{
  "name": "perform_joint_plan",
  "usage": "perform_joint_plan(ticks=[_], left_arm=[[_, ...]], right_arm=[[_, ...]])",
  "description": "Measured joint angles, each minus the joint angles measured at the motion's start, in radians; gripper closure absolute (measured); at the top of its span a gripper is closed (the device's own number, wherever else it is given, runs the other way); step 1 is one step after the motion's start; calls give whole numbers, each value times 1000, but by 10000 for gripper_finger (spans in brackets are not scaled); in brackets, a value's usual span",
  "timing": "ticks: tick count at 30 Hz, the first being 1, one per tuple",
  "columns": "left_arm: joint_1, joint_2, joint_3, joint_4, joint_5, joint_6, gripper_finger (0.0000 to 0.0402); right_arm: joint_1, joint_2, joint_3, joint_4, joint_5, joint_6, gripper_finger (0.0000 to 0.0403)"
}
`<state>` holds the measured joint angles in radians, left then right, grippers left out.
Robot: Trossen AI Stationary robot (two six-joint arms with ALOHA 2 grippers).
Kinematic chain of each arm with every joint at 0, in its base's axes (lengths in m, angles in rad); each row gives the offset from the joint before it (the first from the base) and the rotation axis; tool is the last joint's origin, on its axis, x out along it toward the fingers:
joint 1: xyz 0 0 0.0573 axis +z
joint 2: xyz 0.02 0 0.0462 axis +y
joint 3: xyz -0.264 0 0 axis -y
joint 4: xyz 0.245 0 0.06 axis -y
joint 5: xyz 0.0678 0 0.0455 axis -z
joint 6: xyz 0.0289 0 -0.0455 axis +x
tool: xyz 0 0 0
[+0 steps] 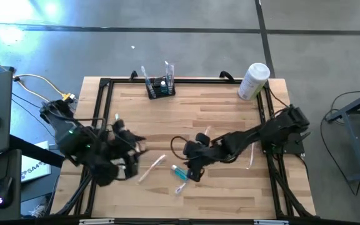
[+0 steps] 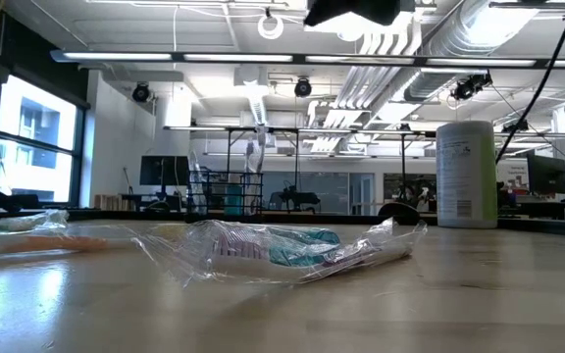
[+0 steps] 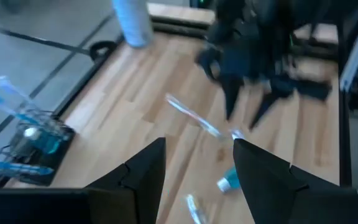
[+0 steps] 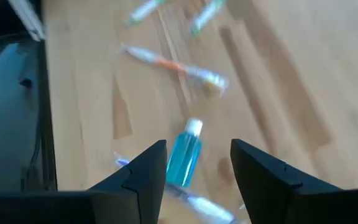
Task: Pick & Place toothbrushing station
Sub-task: Put the blue mouthwash into the black wire organizer
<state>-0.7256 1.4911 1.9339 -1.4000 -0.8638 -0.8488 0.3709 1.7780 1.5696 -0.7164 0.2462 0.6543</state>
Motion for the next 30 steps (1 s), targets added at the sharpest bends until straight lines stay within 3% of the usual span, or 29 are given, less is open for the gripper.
perform_joint_plan(ticks=[7, 15, 19, 30], left_arm=[[-58, -52, 2, -90, -80, -73, 217], [-60, -47, -23, -124, -69, -73, 217], [-61, -47, -38, -127, -63, -73, 217], [-60, -47, -47, -129, 12, -75, 217]], right_arm=[[-38, 114, 0, -34, -140, 146, 221], [-58, 252, 0, 63, -293, 189, 133], [-57, 299, 0, 60, -254, 187, 117], [-49, 324, 0, 132, -140, 130, 140]])
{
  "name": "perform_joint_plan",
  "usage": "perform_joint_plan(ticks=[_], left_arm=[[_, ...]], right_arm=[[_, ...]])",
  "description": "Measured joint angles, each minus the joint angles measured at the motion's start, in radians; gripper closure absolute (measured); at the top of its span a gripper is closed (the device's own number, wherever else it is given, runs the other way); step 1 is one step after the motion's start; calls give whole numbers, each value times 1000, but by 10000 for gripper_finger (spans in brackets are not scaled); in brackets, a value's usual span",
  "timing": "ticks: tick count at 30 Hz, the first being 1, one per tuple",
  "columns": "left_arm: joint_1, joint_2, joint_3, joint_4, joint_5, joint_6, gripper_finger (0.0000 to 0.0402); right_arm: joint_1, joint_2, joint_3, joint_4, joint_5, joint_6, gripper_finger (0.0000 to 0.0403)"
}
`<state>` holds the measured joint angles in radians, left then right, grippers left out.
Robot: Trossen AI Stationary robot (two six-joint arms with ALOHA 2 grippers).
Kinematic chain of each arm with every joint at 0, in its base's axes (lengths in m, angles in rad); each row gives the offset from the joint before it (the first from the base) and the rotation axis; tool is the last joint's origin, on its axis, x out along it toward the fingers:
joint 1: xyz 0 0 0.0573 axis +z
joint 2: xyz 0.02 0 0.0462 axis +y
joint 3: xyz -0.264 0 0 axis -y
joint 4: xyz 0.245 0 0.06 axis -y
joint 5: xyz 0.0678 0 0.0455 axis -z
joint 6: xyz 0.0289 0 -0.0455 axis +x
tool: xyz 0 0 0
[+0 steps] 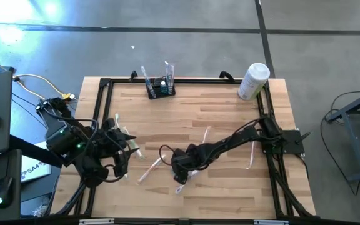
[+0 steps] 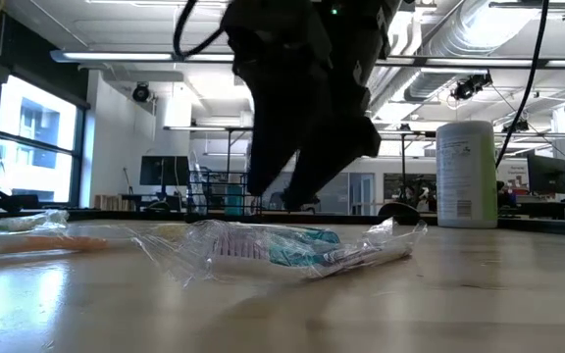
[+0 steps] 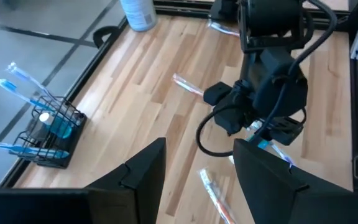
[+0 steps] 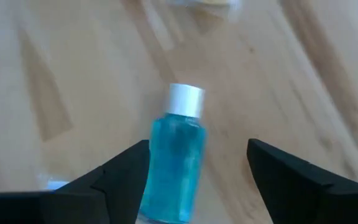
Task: Pick & Place toothbrushing station
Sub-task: Put the blue mouthwash into the black wire organizer
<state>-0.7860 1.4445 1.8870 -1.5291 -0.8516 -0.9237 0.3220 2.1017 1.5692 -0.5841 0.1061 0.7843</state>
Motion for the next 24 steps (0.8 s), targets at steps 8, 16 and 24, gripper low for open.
perform_joint_plan(ticks=[8, 16, 24], left_arm=[[0, 0, 0, -1, 27, 2, 217], [0, 0, 0, -12, 31, 2, 217], [0, 0, 0, -15, 32, 2, 217]], right_arm=[[25, 45, -2, 26, 5, -3, 145], [25, 123, 6, 41, -6, 0, 145], [23, 133, 6, -7, -22, -24, 248]])
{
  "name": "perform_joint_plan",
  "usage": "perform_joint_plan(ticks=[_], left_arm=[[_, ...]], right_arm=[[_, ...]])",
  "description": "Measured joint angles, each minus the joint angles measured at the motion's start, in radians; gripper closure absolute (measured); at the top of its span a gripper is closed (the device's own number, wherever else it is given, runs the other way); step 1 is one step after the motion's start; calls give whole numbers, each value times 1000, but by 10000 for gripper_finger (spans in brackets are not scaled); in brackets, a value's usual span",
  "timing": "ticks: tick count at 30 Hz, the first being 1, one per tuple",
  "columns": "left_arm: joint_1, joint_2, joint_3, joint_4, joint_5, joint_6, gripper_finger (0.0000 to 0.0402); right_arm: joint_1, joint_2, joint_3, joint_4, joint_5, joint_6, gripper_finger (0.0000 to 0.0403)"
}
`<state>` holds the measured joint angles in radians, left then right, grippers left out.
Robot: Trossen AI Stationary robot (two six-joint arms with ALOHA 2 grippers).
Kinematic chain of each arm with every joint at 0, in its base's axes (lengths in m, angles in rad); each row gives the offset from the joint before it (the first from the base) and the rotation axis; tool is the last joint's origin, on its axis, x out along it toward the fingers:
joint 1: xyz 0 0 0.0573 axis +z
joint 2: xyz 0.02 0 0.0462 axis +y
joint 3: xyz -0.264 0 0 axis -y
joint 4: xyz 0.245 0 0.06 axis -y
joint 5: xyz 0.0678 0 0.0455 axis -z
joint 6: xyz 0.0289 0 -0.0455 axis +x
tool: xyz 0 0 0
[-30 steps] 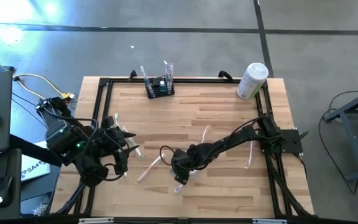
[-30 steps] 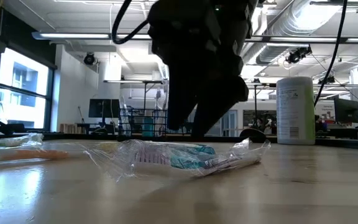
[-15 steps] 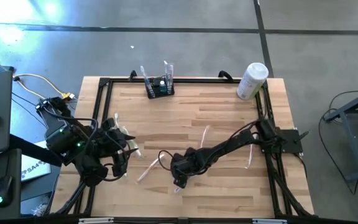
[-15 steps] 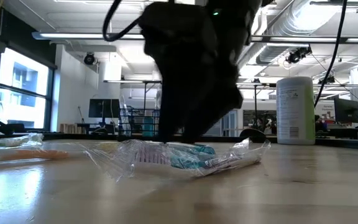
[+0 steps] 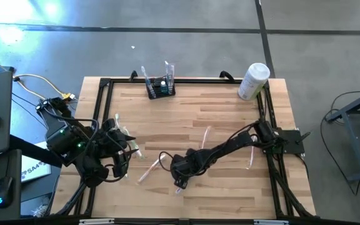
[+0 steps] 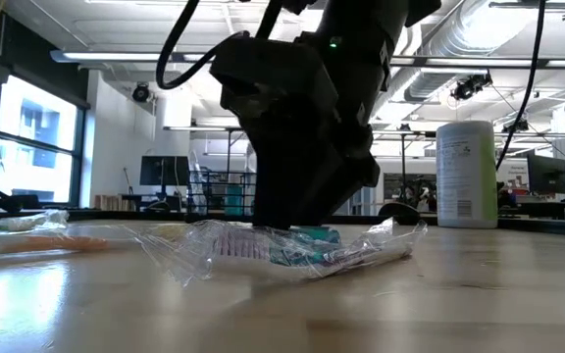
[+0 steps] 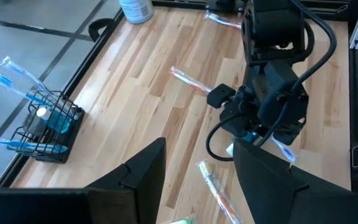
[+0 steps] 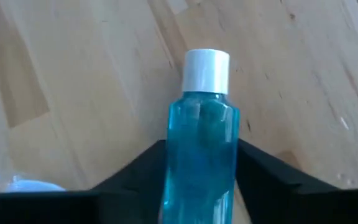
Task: Pick & Place toothbrushing station
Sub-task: Put the blue mouthwash into the black wire organizer
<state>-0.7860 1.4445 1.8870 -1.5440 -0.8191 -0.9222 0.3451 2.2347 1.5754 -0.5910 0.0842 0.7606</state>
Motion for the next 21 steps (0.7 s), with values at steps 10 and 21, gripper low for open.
perform_joint_plan(ticks=[10, 21], left_arm=[[0, 0, 0, -3, 0, 0, 217], [0, 0, 0, -3, 31, -3, 217]], right_arm=[[1, -5, -2, 5, -93, -28, 332], [3, -20, 10, -70, -90, -26, 332]])
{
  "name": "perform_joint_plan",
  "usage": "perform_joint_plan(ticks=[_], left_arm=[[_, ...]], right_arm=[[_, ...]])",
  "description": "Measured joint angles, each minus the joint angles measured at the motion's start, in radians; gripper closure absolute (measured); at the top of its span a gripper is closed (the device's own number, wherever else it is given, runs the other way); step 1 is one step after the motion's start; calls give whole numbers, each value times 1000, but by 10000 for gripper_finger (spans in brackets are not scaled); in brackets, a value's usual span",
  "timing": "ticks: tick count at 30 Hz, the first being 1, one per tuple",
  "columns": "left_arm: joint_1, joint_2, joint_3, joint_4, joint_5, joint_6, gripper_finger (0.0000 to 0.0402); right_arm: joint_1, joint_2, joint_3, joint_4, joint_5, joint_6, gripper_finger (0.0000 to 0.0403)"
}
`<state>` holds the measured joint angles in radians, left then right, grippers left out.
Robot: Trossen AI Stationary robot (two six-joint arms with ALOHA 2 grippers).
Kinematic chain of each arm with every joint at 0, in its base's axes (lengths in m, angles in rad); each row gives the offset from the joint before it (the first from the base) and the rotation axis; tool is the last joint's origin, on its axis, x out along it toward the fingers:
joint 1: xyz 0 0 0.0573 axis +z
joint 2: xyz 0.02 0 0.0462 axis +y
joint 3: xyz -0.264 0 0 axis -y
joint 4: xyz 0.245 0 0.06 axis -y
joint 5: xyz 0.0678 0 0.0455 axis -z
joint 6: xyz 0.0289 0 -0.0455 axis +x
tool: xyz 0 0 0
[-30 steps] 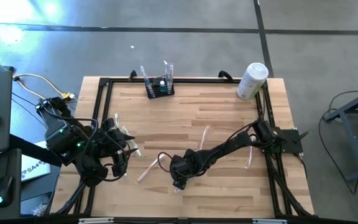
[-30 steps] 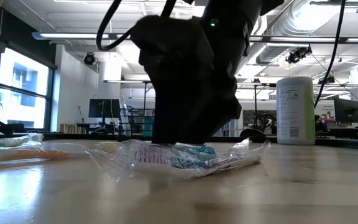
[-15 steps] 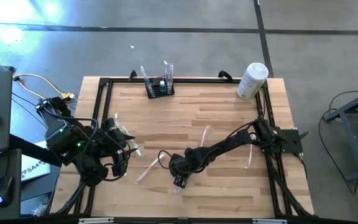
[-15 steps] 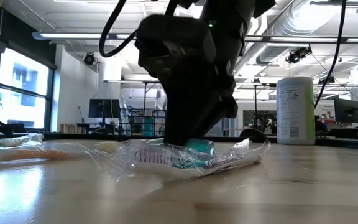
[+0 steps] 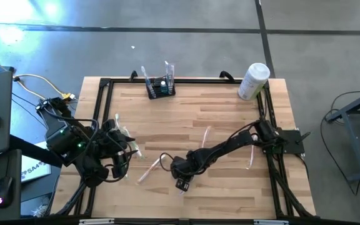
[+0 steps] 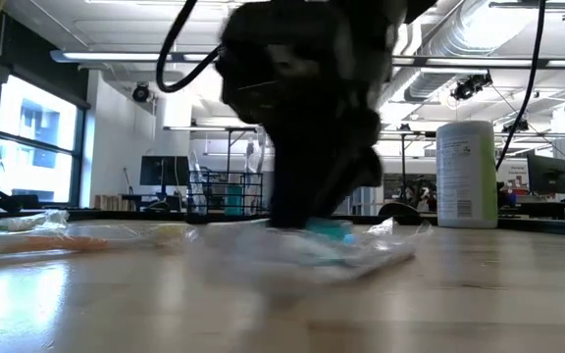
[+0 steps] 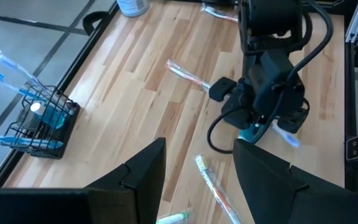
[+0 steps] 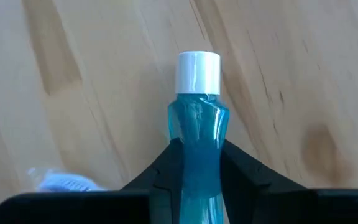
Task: Pick & Place toothbrushing station
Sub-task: Put the blue mouthwash into the black wire organizer
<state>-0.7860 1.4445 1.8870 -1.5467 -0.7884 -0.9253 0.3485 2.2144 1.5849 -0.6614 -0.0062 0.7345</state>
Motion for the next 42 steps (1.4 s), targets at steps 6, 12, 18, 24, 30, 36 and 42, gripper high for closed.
perform_joint_plan(ticks=[6, 12, 18, 24, 30, 36, 42], left_arm=[[0, 0, 0, 3, 8, 1, 217], [0, 3, 0, 5, -3, 4, 217], [0, 22, 0, 101, -21, 126, 217], [1, 46, 0, 265, -187, 300, 217], [30, 55, 0, 495, -323, 498, 217], [86, 61, 1, 720, -269, 655, 217], [212, 67, 0, 778, 11, 504, 217]], right_arm=[[-1, -98, -6, -119, 87, -6, 333], [10, -259, 1, -198, 202, 7, 333], [50, -424, 2, -175, 351, 43, 333], [97, -550, 3, -157, 509, 20, 335], [115, -623, 5, -116, 576, -82, 340], [108, -658, 5, -33, 612, -244, 340], [109, -672, 6, 11, 679, -392, 340]])
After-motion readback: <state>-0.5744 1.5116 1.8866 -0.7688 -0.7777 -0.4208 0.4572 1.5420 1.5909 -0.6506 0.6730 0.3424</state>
